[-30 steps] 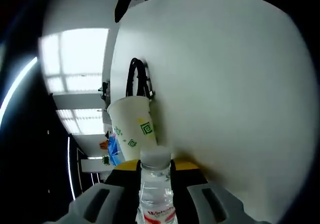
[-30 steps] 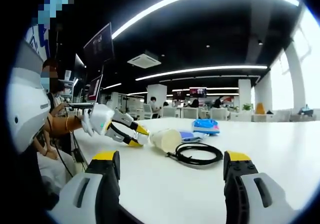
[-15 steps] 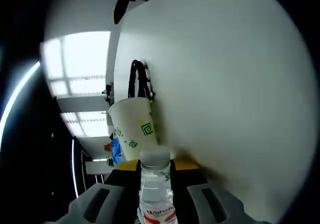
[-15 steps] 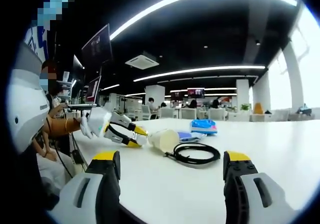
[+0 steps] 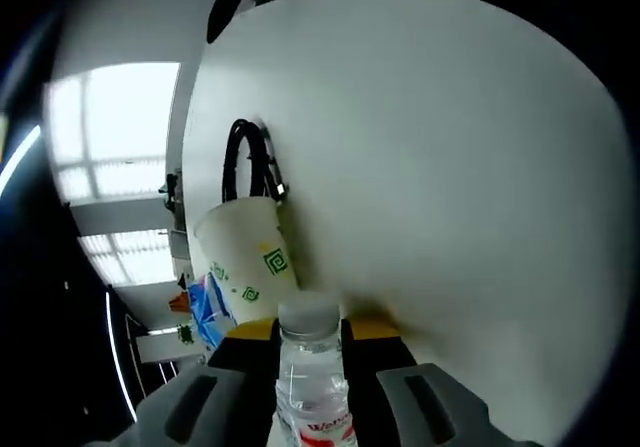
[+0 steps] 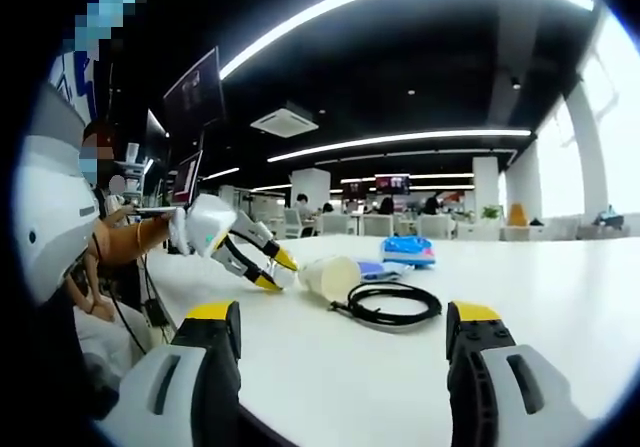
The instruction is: Arrange the tabletop items into an orderly group along one side of the table until the central work area is clear of visible clutter.
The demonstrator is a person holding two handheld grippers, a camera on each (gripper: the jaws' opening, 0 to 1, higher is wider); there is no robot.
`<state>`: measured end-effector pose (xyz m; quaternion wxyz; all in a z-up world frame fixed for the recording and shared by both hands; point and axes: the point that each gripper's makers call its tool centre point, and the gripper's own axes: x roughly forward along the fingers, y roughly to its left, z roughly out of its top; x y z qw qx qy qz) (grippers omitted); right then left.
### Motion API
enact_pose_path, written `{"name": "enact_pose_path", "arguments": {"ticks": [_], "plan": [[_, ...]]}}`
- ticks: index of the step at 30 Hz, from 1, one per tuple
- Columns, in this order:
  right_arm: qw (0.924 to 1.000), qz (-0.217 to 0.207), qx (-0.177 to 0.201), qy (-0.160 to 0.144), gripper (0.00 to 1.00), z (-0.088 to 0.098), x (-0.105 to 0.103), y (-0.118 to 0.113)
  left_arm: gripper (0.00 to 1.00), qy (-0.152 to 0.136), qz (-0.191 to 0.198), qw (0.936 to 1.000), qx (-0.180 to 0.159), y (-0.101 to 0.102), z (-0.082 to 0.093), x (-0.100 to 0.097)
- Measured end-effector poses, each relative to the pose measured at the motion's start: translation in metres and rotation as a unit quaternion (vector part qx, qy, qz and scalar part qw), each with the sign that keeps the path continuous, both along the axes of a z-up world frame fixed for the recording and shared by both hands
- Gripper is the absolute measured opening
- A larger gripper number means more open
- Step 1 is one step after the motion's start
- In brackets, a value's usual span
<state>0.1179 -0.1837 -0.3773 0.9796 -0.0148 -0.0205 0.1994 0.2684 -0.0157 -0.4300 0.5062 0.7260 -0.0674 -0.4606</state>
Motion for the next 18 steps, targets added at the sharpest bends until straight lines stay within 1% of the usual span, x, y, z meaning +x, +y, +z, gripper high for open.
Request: {"name": "enact_pose_path", "arguments": {"ticks": [5, 9, 12, 13, 15, 16, 17, 18], "plan": [[1.0000, 0.001, 0.000, 0.000, 0.81, -0.0006, 0.0004, -0.0002, 0.23, 0.020, 0.001, 0.9997, 0.014, -0.0009, -0.0009, -0.0004], [1.0000, 0.000, 0.004, 0.001, 0.81, -0.0025, 0.0011, -0.0005, 0.22, 0.031, 0.022, 0.9990, 0.022, -0.0011, -0.0025, -0.0004], [1.0000, 0.002, 0.006, 0.002, 0.81, -0.0036, 0.0013, 0.0007, 0.22, 0.026, 0.027, 0.9989, 0.029, -0.0009, -0.0034, -0.0010], [1.0000, 0.004, 0.006, 0.003, 0.81, -0.0040, 0.0011, 0.0014, 0.22, 0.017, 0.026, 0.9990, 0.033, -0.0007, -0.0035, -0.0014], [1.0000, 0.005, 0.004, 0.004, 0.81, -0.0046, 0.0004, 0.0021, 0.22, 0.004, 0.036, 0.9991, 0.021, 0.0003, -0.0031, -0.0015], [1.0000, 0.004, 0.004, 0.004, 0.81, -0.0046, 0.0002, 0.0015, 0.22, 0.000, 0.034, 0.9992, 0.019, 0.0008, -0.0032, -0.0020], [1.0000, 0.003, 0.005, 0.003, 0.81, -0.0043, 0.0001, 0.0004, 0.22, -0.013, 0.030, 0.9994, 0.011, 0.0016, -0.0024, -0.0028], [1.0000, 0.000, 0.007, 0.001, 0.81, -0.0035, 0.0002, -0.0011, 0.21, -0.019, 0.027, 0.9994, 0.007, 0.0018, -0.0020, -0.0033]]}}
